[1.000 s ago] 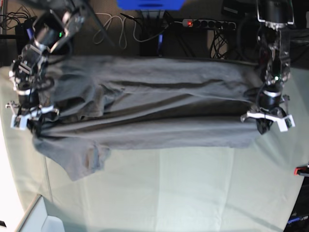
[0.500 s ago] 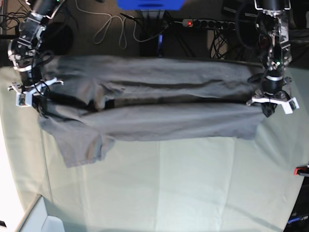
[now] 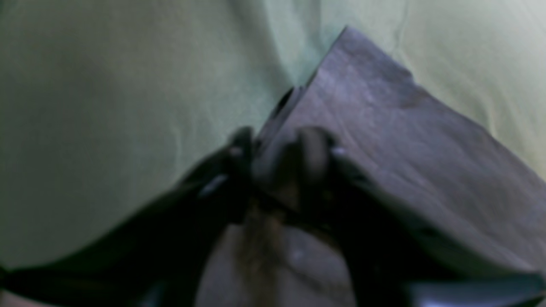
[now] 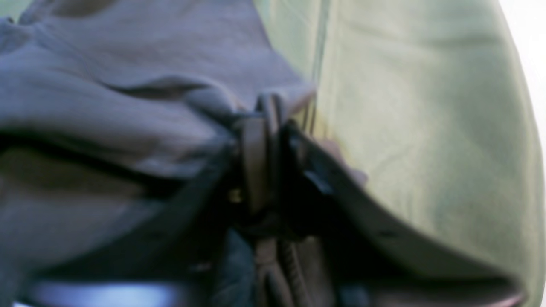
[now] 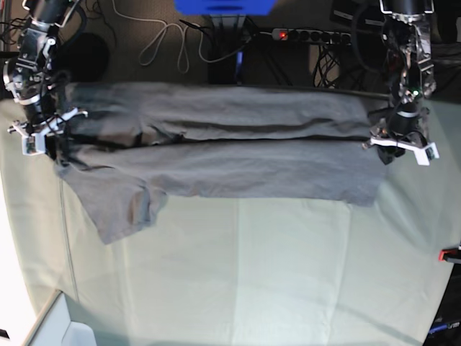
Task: Layout the t-shirt on the table in an organized manner, then fold the t-shirt properly
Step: 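Release and regrasp the folded edge with both grippers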
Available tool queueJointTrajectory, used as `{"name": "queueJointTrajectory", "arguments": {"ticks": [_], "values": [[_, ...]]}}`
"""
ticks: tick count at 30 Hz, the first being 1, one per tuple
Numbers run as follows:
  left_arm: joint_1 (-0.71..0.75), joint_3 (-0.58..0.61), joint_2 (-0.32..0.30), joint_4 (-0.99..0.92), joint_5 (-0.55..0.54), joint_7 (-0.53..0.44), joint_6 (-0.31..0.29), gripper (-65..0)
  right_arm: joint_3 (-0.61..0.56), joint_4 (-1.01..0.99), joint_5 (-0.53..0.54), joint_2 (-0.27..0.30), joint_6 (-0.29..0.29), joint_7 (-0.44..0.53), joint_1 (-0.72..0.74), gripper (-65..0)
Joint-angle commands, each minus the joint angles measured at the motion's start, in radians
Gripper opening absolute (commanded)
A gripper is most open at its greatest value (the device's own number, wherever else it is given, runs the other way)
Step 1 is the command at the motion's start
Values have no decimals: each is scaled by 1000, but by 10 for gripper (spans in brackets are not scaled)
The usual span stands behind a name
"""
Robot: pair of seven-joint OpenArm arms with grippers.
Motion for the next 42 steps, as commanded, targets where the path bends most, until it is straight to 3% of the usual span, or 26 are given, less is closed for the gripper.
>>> {"name": "queueJointTrajectory", "arguments": {"ticks": [1,4,7,13,18,21,25,35,42], "values": [[-4,-7,-12,53,-3,-32,-9,-408,4,31,18,18,6,26,-11,-444],[17,-8,-12,125,-3,-33,-1,-355,9,96,23,14,6,26,-23,-345],[-37,-7,-12,138,0,-29,0,-347,7,152,49,12,6,26,-43,-296],[-254,1,-12,-85,11,-26,0,-347,1,165,98,9,6,21,-4,-295],[-412,5,-12,-343,11,-26,-7,-347,1,152,98,9,6,-132,66,-295],[-460,73,-15,-447,11,-33,-7,-345,1,152,98,9,6,-198,95,-295],[-492,147,-15,-496,11,-35,-7,-343,1,155,98,9,6,-215,104,-295],[-492,165,-14,-533,11,-35,-7,-349,1,155,96,9,6,-214,118,-295],[-492,162,-14,-591,9,-36,-10,-471,-1,109,70,17,6,-217,206,-295]]}}
